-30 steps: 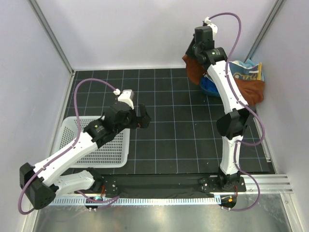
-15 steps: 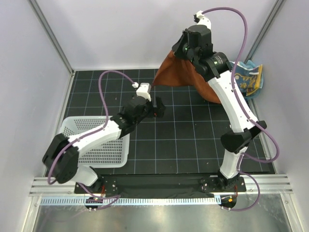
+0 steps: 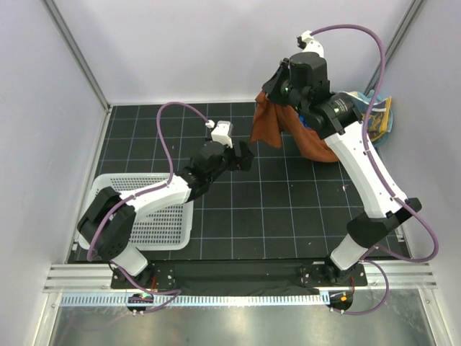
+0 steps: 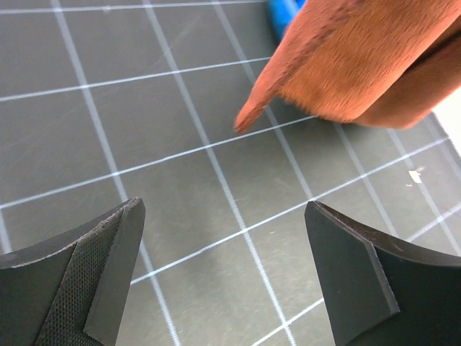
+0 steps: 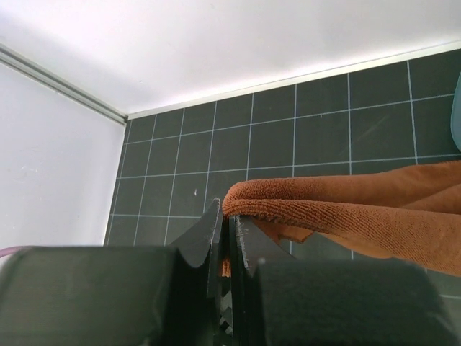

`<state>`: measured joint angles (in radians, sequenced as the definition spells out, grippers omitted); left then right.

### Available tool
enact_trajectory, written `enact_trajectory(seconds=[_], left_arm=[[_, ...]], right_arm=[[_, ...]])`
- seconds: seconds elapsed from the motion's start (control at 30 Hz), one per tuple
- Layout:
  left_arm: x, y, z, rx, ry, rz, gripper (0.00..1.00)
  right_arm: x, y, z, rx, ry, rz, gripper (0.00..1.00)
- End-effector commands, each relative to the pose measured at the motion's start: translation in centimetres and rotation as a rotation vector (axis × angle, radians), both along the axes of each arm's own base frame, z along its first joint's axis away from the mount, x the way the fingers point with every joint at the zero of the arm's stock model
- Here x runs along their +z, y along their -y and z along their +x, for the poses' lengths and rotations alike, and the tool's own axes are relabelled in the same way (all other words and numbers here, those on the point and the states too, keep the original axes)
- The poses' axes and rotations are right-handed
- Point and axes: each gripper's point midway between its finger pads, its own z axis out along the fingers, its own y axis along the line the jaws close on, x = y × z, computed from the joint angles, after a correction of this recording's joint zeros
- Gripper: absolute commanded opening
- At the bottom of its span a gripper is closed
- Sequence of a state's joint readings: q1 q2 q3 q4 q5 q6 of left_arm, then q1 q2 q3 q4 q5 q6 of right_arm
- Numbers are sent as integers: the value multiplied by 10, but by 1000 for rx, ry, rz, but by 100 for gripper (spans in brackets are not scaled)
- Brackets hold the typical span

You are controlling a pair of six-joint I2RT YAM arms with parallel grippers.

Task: Fold and stack the towels
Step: Move the towel to the center of the board

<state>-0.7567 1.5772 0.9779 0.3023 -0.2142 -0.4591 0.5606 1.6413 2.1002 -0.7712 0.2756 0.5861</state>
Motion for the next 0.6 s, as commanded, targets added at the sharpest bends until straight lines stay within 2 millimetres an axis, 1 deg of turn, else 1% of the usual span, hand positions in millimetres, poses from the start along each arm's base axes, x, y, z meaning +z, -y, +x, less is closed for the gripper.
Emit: enact_trajectory(seconds=[0.0, 0.2, 0.33, 0.37, 0.47, 0.57], left_arm=[[52, 19, -3, -87, 118, -132, 96], [59, 27, -8, -124, 133, -157, 96], [65, 24, -4, -106, 164, -139, 96], [63, 24, -3, -105, 165, -127, 96], [67, 22, 1, -91, 179, -106, 96], [70, 20, 1, -88, 193, -102, 96]], right_arm=[[36, 9, -16, -9, 88, 52, 1], [37, 11, -21, -5, 84, 60, 1], [36, 8, -23, 9, 79, 68, 1], [36, 8, -24, 10, 79, 69, 1], [39, 10, -25, 8, 85, 75, 1], [41, 10, -27, 10, 88, 75, 1]])
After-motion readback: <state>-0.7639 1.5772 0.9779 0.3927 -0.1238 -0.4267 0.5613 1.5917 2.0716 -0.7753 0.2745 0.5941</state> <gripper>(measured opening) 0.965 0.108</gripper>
